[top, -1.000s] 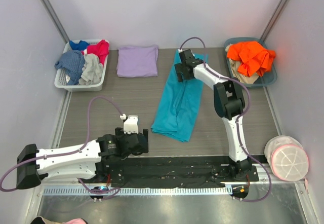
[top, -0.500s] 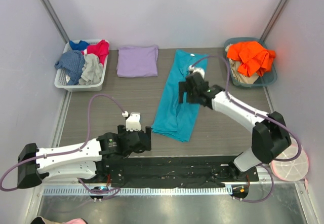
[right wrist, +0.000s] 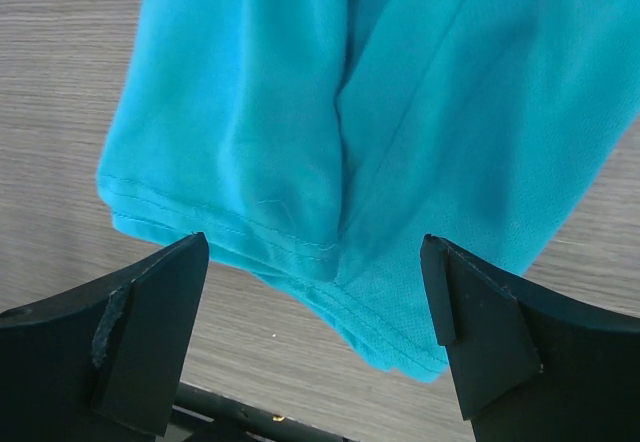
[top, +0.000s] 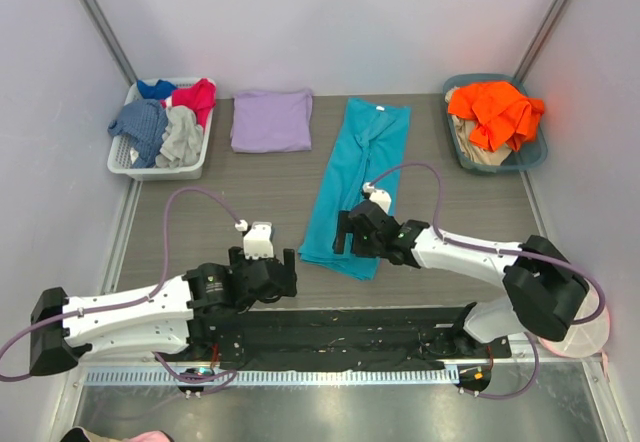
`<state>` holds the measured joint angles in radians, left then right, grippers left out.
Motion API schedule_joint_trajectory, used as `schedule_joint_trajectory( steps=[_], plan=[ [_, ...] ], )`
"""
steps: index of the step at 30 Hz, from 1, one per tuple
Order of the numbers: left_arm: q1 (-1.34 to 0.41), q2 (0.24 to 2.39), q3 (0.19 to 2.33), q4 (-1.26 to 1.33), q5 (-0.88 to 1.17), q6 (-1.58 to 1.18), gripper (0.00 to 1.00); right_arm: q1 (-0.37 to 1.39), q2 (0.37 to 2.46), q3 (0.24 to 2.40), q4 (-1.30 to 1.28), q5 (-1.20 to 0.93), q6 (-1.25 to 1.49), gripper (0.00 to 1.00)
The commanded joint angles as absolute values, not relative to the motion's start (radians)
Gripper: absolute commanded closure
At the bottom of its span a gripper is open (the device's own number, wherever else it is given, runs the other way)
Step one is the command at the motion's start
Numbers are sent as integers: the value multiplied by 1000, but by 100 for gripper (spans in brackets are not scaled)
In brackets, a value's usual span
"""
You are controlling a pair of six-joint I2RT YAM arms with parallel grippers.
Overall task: Fold and stack the t-shirts
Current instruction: Fold the tshirt
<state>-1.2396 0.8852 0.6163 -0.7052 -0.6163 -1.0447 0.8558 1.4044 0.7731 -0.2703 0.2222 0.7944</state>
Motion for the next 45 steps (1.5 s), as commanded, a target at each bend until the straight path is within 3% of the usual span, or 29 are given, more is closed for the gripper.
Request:
schedule_joint_trajectory(
  steps=[1, 8, 21, 28, 35, 45],
  plan=[
    [-1244, 871, 612, -699, -647, -1065, 1, 857, 1405, 655, -80, 201, 890, 4],
    [-1244, 876, 606, -699, -646, -1069, 0, 857, 1442, 555, 14, 153, 936, 4],
    [-1244, 905, 606, -669, -643, -1066, 0, 858, 1259, 643, -566, 417, 966, 4],
    [-1244, 959, 620, -606, -618, -1035, 1, 859, 1152, 702, -621, 457, 907, 3],
    [-1244, 1130, 653, -317, -485, -922, 0, 857, 924, 802, -802, 597, 923, 3],
    [-1218, 1264, 571, -5, -431, -896, 0, 856, 827, 563, -830, 588, 1143, 4]
  ],
)
